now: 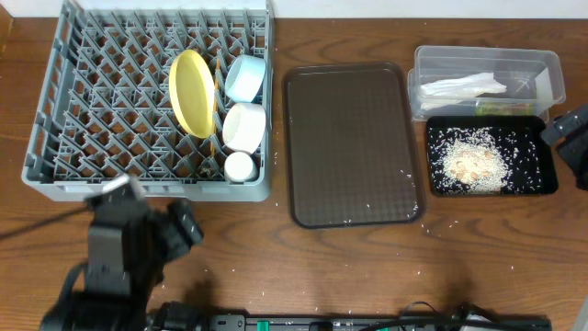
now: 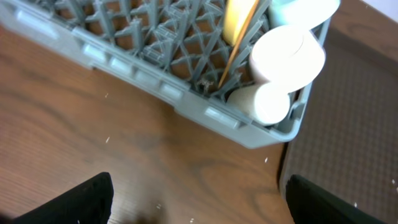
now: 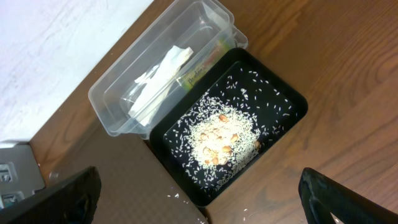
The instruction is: Sort waste into correct bins and load items into the dishwasher
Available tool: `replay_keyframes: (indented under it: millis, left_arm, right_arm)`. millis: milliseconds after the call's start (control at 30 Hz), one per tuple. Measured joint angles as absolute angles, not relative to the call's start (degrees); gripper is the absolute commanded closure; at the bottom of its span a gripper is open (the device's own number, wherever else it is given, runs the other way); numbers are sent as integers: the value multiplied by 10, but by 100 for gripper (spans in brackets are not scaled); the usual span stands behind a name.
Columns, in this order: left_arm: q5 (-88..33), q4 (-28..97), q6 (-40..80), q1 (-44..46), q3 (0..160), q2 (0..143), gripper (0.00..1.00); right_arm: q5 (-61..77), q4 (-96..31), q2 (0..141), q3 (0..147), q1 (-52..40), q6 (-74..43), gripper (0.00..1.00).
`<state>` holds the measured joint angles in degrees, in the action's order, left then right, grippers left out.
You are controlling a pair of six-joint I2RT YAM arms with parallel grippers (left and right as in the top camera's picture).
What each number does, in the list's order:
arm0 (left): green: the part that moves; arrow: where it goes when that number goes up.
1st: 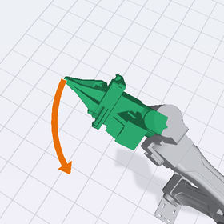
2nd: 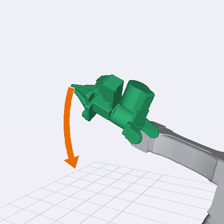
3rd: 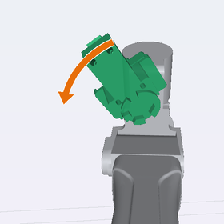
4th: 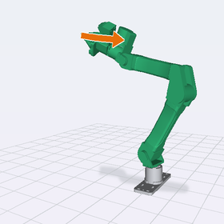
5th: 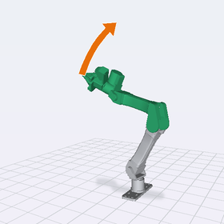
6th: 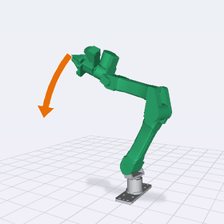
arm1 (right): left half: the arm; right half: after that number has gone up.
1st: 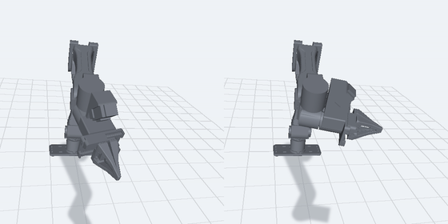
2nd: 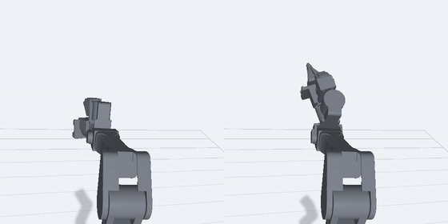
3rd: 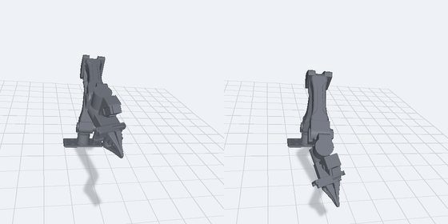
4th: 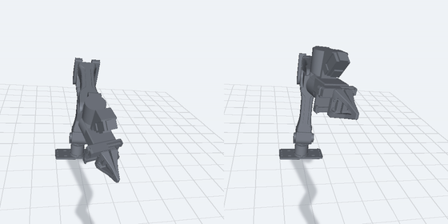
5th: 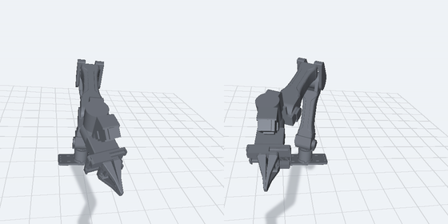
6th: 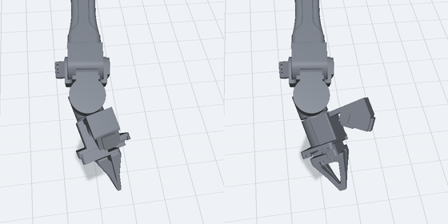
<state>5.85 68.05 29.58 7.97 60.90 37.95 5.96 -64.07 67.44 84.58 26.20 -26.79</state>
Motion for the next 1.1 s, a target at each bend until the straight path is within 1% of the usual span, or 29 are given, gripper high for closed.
replay_keyframes:
  millis: [133, 300, 567, 667, 800, 933, 1100]
  left_arm:
    - [61, 739, 312, 80, 607, 339, 9]
    - [62, 806, 319, 80, 607, 323, 9]
    - [62, 784, 324, 80, 607, 324, 9]
    - [62, 730, 316, 79, 600, 323, 9]
    - [63, 616, 267, 59, 557, 310, 8]
    - [63, 502, 207, 18, 483, 270, 9]
    - [64, 360, 149, -43, 387, 181, 9]
  right_arm:
    - [60, -641, 674, 846, 262, -268, 1]
    - [60, -641, 674, 846, 262, -268, 1]
    - [60, -641, 674, 846, 262, -268, 1]
    - [60, -641, 674, 846, 262, -268, 1]
    - [60, -641, 674, 846, 262, -268, 1]
    - [60, -641, 674, 846, 262, -268, 1]
    - [60, -641, 674, 846, 262, -268, 1]
